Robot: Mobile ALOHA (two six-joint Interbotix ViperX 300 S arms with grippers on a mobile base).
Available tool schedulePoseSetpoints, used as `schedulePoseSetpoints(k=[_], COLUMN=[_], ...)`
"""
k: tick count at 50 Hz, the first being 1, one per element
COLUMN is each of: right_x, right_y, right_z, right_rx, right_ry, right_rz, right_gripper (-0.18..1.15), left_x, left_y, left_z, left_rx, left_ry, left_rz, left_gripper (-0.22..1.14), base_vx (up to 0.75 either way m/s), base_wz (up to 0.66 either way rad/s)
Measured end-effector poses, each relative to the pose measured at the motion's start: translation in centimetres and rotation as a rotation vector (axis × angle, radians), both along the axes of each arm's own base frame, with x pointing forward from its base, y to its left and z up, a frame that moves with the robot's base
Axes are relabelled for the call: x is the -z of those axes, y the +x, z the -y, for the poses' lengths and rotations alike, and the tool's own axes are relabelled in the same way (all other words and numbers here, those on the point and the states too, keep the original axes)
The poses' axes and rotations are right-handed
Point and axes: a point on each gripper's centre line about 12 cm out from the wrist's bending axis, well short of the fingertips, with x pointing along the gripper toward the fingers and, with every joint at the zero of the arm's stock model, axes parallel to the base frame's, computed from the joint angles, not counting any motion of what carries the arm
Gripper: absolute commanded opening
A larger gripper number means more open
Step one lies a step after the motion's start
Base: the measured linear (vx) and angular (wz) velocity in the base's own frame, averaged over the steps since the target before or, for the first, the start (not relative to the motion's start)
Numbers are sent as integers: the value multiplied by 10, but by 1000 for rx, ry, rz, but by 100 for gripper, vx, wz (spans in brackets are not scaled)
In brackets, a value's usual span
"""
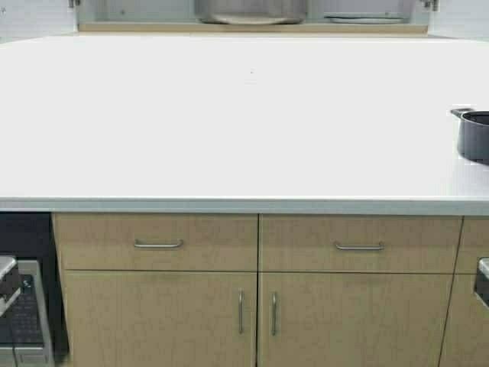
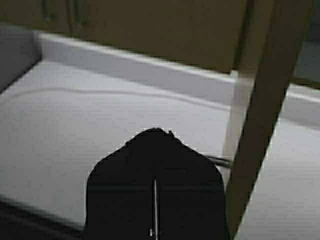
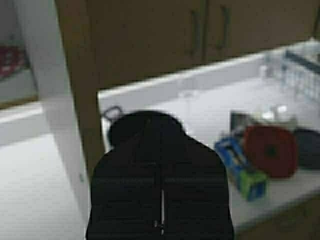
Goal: Open the cabinet, put the pot inside, then close it
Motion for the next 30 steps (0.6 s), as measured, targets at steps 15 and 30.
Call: schedulePoseSetpoints(k=[15,30], right_x=[15,36], right_y=[70,92], right_z=[24,26], right_rx=[-3,-17], right_ry=[-26,-11], right_rz=[-68,-115], right_gripper=[7,7], left_x=[12,11], left_y=[65,76], left_z=[5,52], left_rx=[57,163], left_ry=[-8,-4], left_rz=[-26,-24], left_gripper=[4,4], base_vx=[-2,3], base_wz=[1,0])
